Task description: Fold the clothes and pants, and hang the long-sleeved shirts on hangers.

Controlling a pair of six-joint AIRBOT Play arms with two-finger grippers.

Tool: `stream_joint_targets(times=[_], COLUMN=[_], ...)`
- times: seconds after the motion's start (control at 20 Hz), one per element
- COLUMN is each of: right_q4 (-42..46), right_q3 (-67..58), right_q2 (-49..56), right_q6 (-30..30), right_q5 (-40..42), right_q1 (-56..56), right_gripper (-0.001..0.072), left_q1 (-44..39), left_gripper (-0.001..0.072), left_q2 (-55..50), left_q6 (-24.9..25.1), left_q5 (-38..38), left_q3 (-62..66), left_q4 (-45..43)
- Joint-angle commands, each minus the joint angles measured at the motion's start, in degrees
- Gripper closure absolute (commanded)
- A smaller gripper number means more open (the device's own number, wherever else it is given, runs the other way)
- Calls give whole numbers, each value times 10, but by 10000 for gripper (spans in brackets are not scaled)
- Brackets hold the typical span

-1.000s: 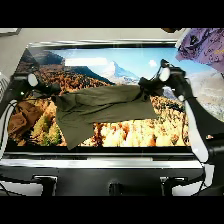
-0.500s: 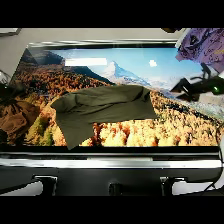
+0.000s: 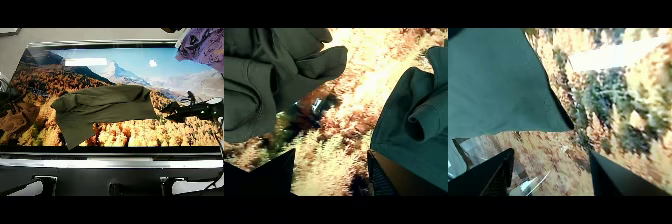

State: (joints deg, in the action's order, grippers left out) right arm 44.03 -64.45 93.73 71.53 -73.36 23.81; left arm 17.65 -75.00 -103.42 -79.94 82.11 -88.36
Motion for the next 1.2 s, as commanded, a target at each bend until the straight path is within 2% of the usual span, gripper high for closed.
stream_joint_targets(times=[0.0,0.35,0.4,0.55,0.7,0.75,1.0,1.15], right_q4=[-16,-26,-24,-24,-24,-24,-24,-25], right_q3=[29,29,29,29,29,29,29,29], right_q2=[22,32,36,38,31,28,6,-7], right_q6=[-21,-19,-14,-15,-14,-14,-13,-10], right_q5=[41,98,96,87,87,83,57,48], right_q1=[-28,-82,-84,-83,-83,-83,-83,-83], right_gripper=[160,177,255,679,681,682,682,682], left_q1=[1,5,10,55,110,118,112,98], left_gripper=[191,191,191,191,195,223,221,221], left_q2=[2,2,2,4,6,6,3,-7], left_q6=[1,10,20,71,196,228,321,343], left_q5=[-2,-13,-13,-7,20,35,136,183], left_q3=[-1,-3,-9,-64,-167,-205,-344,-368], left_q4=[1,10,12,79,252,286,394,418])
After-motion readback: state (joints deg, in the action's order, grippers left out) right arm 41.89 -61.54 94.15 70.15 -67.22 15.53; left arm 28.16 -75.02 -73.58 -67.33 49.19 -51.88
